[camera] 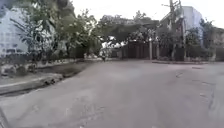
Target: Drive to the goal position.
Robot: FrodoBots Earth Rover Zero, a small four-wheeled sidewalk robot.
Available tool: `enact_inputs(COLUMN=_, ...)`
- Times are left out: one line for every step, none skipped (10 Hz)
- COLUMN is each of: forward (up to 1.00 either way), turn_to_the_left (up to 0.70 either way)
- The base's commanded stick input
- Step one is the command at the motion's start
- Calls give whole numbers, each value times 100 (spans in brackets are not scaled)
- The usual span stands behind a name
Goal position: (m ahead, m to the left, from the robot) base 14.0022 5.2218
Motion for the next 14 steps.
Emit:
enact_inputs(forward=90, turn_to_the_left=0)
enact_inputs(forward=0, turn_to_the_left=0)
enact_inputs(forward=0, turn_to_the_left=0)
enact_inputs(forward=0, turn_to_the_left=0)
enact_inputs(forward=0, turn_to_the_left=0)
enact_inputs(forward=0, turn_to_the_left=0)
enact_inputs(forward=0, turn_to_the_left=0)
enact_inputs(forward=0, turn_to_the_left=0)
enact_inputs(forward=10, turn_to_the_left=0)
enact_inputs(forward=77, turn_to_the_left=0)
enact_inputs(forward=100, turn_to_the_left=0)
enact_inputs(forward=100, turn_to_the_left=0)
enact_inputs(forward=100, turn_to_the_left=0)
enact_inputs(forward=100, turn_to_the_left=0)
